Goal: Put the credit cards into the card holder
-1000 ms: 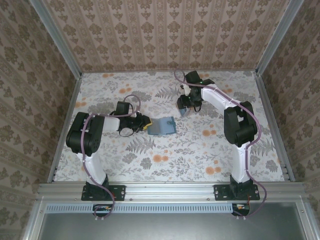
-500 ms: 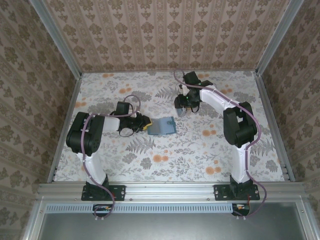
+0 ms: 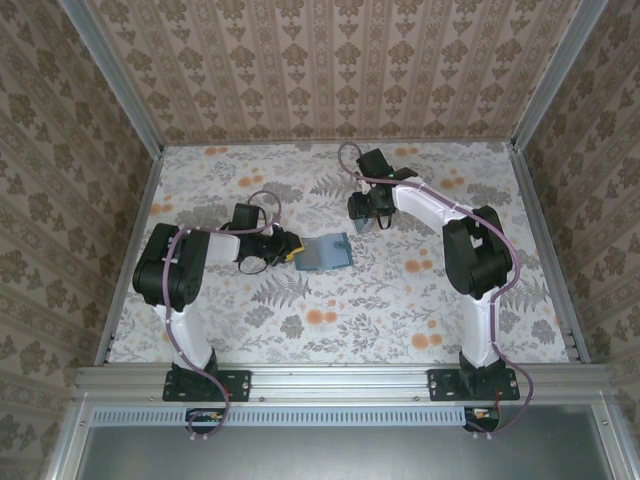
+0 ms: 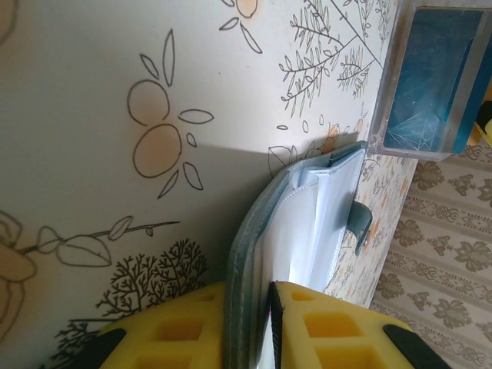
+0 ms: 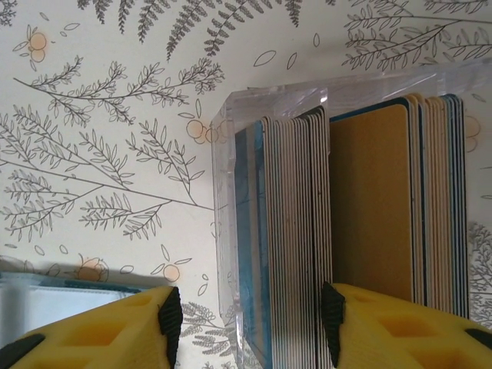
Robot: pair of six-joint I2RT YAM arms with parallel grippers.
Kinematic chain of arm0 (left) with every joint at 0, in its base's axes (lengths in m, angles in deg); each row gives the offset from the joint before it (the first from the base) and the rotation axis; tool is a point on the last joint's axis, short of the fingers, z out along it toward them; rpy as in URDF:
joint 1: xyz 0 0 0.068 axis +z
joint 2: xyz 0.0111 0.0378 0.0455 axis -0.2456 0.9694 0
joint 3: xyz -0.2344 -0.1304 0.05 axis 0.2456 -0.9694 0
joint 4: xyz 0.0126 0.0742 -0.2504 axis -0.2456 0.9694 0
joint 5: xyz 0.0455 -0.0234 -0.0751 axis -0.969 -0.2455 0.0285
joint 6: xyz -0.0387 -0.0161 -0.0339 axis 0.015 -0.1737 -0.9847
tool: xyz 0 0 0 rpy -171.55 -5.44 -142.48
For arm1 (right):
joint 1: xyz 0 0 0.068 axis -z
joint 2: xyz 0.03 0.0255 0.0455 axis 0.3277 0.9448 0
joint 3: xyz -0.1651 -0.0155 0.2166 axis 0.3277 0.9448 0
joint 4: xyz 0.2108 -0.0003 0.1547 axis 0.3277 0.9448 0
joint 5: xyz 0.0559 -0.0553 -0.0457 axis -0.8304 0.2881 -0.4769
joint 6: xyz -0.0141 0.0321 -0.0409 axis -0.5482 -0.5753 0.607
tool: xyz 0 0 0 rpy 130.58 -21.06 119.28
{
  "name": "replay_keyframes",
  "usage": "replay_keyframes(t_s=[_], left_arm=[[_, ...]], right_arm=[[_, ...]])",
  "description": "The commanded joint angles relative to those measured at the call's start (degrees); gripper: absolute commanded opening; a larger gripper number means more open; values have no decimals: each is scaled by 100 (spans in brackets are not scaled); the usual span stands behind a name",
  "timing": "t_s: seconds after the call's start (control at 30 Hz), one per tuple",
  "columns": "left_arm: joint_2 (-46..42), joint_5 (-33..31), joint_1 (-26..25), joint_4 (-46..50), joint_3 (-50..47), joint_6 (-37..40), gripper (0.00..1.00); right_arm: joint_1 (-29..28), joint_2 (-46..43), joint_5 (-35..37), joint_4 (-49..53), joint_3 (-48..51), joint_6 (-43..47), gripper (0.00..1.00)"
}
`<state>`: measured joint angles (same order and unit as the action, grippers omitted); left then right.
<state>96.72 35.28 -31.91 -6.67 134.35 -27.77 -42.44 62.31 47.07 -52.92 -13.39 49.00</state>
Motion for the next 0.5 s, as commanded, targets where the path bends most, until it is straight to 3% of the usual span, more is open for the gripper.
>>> replay_keyframes(t_s=[0.0, 0.47], left_arm=[[109, 35, 3, 199, 99, 150, 21], [194, 88, 21, 215, 158, 150, 21]], right_arm=[[-26, -23, 562, -152, -1, 5, 56], [-193, 460, 522, -66, -145, -274, 58]])
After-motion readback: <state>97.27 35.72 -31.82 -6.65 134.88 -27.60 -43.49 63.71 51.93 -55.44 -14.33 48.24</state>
